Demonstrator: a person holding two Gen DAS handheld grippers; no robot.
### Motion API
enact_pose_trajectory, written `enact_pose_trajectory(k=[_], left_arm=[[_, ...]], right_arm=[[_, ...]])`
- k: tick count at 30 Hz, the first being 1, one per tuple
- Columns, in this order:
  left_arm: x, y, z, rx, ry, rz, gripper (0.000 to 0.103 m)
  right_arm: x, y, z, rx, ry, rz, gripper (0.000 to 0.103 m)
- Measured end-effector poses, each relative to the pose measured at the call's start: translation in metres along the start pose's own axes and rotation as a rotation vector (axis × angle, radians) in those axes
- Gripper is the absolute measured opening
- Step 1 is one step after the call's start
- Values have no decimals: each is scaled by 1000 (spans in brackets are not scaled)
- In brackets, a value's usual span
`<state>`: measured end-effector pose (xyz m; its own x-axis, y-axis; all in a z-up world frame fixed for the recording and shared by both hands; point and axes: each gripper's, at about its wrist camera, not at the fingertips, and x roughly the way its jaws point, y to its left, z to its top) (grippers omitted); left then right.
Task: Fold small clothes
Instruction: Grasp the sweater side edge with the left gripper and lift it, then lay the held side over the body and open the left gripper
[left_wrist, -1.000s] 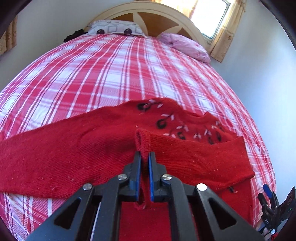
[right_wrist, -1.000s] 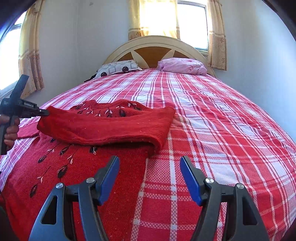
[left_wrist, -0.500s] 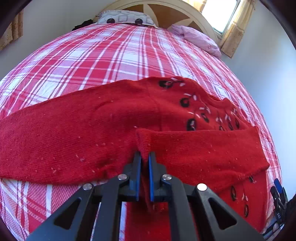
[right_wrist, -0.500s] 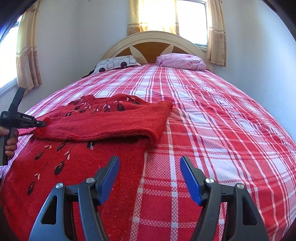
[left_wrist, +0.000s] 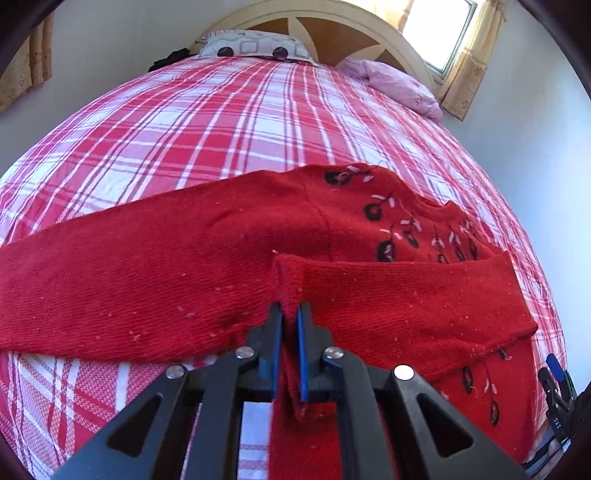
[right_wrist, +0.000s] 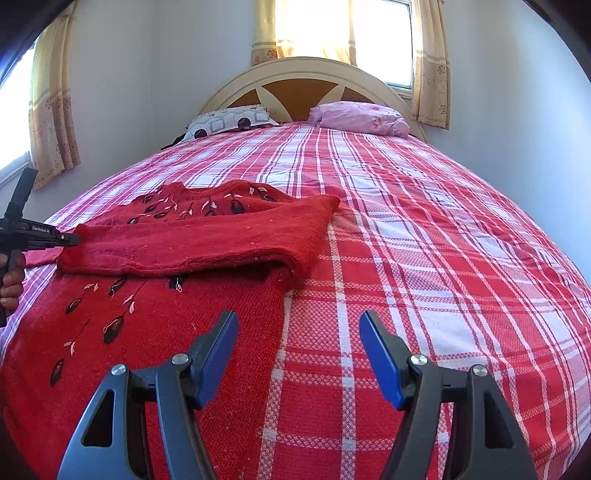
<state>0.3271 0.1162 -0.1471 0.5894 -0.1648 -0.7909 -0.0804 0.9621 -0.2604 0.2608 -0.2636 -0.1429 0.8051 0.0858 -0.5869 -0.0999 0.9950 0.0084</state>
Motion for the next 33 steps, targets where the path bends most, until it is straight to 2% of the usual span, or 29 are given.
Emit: enact_pose_trajectory(k=[3, 4, 6, 9, 11, 13, 15, 18, 21, 23, 24, 28, 33], left_arm=[[11, 1, -3, 3, 35, -8, 9], [12, 1, -4, 2, 33, 2, 14], [10, 2, -5, -13, 25, 6, 16], [3, 1, -6, -6, 25, 27, 31], [-5, 3, -6, 4, 4, 47, 45], [-9, 4, -7, 28, -4, 61, 50], [-6, 3, -8, 33, 6, 69, 50], [0, 0, -14, 42, 16, 104, 50], [1, -7, -22, 91, -3, 145, 52], [0, -10, -27, 124, -18, 163, 57], [0, -10, -29, 132, -25, 169, 59], [-10, 0, -29, 120, -44, 161, 66], [-29, 19, -30, 113, -107, 229, 71]], right_arm=[[1, 1, 0, -6, 2, -3, 69], [1, 1, 0, -10, 5, -3, 69], [1, 2, -1, -10, 9, -3, 69], [-2, 3, 3, -16, -14, 9, 69], [-9, 9, 13, -38, -48, 28, 69], [-10, 23, 30, -93, -69, 59, 70], [0, 41, 48, -162, -59, 86, 71], [27, 59, 63, -202, -16, 102, 72], [69, 62, 62, -198, 98, 63, 72], [95, 57, 54, -170, 216, 65, 72], [101, 54, 49, -160, 232, 68, 72], [87, 55, 54, -154, 209, 62, 72], [61, 92, 66, -207, 161, 117, 72]])
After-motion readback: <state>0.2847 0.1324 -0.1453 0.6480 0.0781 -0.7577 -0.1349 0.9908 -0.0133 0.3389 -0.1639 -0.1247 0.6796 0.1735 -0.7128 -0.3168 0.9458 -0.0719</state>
